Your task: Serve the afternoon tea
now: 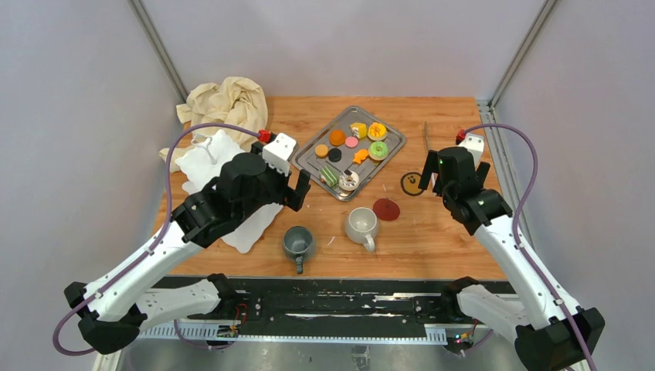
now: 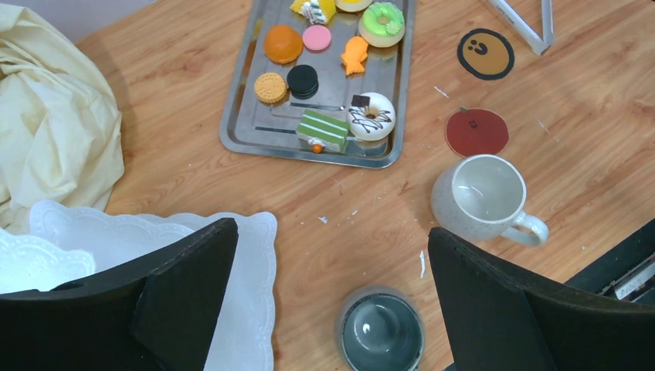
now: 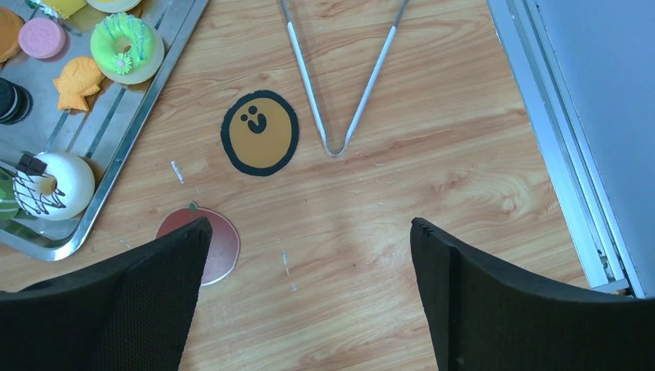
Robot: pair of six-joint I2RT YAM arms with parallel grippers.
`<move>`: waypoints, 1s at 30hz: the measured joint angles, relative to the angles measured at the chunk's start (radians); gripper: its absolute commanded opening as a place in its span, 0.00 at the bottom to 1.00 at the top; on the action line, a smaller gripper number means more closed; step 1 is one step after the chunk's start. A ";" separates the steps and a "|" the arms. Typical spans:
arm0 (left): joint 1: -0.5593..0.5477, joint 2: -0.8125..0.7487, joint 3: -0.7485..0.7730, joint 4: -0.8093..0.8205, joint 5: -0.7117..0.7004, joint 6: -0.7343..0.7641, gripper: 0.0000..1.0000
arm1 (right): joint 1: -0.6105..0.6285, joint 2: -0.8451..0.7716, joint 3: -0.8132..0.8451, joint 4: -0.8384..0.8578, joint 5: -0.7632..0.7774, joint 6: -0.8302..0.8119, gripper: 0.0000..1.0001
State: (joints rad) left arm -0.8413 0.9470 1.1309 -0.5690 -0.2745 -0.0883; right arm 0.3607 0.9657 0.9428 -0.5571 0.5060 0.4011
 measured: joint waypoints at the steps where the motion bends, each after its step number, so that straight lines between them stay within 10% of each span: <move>1: 0.000 0.000 0.000 0.000 0.000 0.000 0.98 | 0.000 0.000 0.000 0.000 -0.001 0.000 0.98; 30: 0.000 -0.003 -0.017 0.017 0.024 0.000 0.98 | -0.004 0.117 0.021 -0.015 -0.059 -0.050 0.98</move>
State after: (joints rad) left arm -0.8413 0.9436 1.1141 -0.5518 -0.2501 -0.0887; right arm 0.3565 1.0824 0.9638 -0.5720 0.4469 0.3508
